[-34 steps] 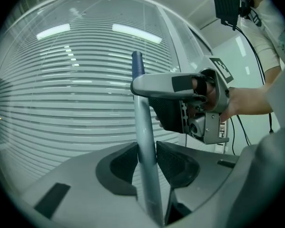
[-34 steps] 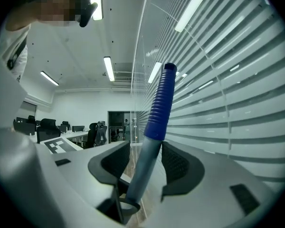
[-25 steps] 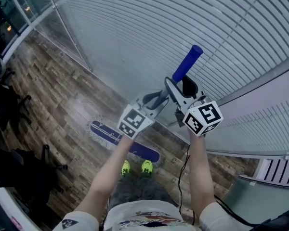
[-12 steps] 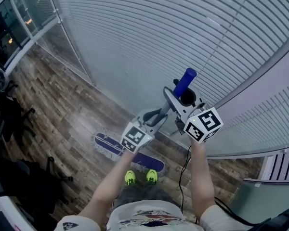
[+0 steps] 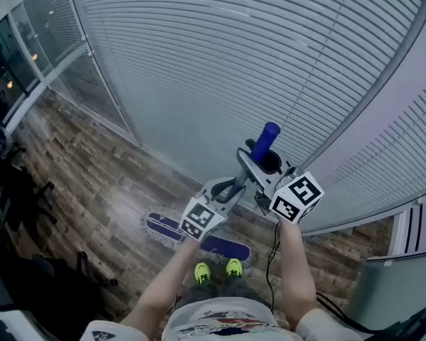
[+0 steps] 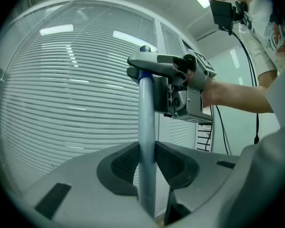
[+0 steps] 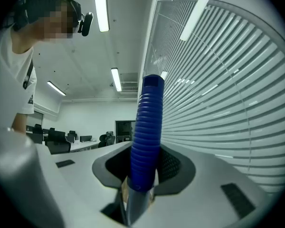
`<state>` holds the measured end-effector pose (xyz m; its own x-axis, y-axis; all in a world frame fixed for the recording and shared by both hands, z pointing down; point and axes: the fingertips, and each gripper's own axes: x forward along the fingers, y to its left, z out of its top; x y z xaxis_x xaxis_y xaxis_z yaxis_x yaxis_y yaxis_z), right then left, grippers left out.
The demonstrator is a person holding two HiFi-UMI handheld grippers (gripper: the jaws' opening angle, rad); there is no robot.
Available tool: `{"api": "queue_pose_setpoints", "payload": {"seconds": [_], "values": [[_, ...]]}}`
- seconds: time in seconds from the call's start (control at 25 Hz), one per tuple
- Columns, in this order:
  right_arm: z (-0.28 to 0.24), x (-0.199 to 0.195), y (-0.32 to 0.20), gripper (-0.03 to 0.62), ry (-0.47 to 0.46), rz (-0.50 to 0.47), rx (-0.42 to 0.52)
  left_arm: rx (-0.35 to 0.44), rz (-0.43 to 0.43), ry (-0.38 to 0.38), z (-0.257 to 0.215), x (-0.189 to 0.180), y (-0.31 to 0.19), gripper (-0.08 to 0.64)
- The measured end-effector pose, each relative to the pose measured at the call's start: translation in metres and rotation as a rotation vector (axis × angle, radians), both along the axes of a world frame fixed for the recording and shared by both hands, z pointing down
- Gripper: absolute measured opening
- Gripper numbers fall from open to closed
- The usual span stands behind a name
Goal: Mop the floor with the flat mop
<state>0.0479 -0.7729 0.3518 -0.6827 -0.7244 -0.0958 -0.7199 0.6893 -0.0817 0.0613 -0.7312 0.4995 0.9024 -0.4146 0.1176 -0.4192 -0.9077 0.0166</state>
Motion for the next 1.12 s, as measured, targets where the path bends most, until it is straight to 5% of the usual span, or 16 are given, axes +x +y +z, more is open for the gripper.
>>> {"api": "queue_pose_setpoints", "payload": {"seconds": [0.64,0.84,1.12], "values": [[-0.016,-0.066,0.084,0.110,-0.031,-0.081,0.022,0.161,0.199,-0.079,-0.059,-0.041,0.073,0.132],[-0.019,-0.070,0.121,0.109,-0.034,-0.127,0.035,0.153,0.244,-0.081,-0.067,-0.030,0.104,0.129],[-0.016,-0.067,0.201,0.107,-0.008,-0.207,0.059,0.100,0.188,-0.030,-0.064,-0.025,0.173,0.103]]}}
